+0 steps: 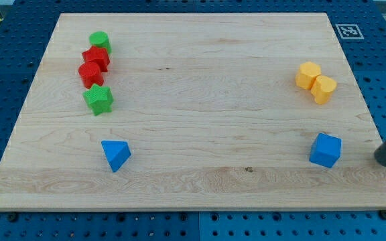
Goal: Slide the blue cube towards the blue triangle
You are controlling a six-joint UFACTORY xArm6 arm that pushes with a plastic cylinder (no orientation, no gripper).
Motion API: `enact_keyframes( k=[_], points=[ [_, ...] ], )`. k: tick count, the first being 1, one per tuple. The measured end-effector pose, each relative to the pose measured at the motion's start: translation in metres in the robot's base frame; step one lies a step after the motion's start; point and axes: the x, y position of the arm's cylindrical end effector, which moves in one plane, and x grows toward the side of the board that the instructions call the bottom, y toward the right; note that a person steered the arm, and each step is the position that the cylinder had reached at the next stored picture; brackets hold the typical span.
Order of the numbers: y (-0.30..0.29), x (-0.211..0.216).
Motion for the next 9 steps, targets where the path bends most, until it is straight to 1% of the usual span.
enact_keyframes(
  k=[2, 3, 4, 5, 7, 8, 9],
  points=[
    [-0.065, -0.001],
    [-0.089, -0.013],
    [-0.100, -0.026],
    [-0.115, -0.027],
    [-0.154, -0.046],
    [-0.169, -0.059],
    [-0.179, -0.064]
  ],
)
